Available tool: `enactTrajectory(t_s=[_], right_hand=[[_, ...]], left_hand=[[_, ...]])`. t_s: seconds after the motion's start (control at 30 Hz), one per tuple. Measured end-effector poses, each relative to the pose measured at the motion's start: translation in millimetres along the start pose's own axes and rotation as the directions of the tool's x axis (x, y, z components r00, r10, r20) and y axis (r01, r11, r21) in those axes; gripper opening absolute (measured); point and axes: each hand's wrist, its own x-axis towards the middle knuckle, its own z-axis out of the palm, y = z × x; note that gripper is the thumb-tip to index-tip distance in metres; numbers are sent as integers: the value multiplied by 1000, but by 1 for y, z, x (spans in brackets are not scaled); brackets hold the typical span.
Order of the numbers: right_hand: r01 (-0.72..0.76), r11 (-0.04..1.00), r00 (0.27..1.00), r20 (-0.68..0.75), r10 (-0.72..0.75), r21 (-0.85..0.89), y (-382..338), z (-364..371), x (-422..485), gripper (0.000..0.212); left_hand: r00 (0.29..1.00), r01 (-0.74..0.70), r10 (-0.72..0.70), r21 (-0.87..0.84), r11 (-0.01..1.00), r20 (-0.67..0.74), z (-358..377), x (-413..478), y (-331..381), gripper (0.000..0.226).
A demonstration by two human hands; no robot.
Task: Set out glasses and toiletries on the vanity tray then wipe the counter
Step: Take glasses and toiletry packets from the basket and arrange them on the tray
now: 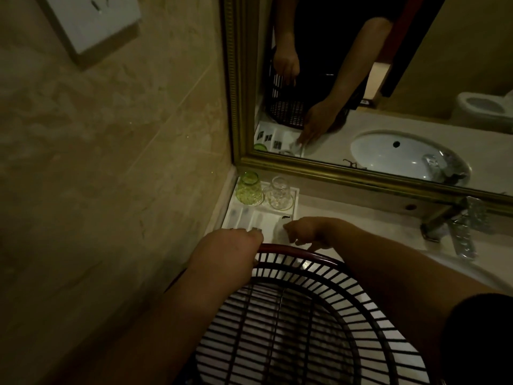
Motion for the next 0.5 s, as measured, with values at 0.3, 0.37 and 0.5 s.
enactTrajectory(t_s=[0.3, 0.37, 0.5], right_hand=[[-34, 992, 998, -56, 27, -124, 12, -5, -7, 60], [-13, 988, 997, -71, 3, -153, 14, -6, -11, 55], [-25, 982, 999, -28, 19, -189, 18, -1, -11, 52]], left_hand=[[1000, 20, -20, -33, 999, -3, 0, 0, 1, 30], [1000, 25, -25, -32, 999, 3, -1, 0, 2, 28], [1000, 30, -30, -36, 999, 10, -2, 0, 2, 28]])
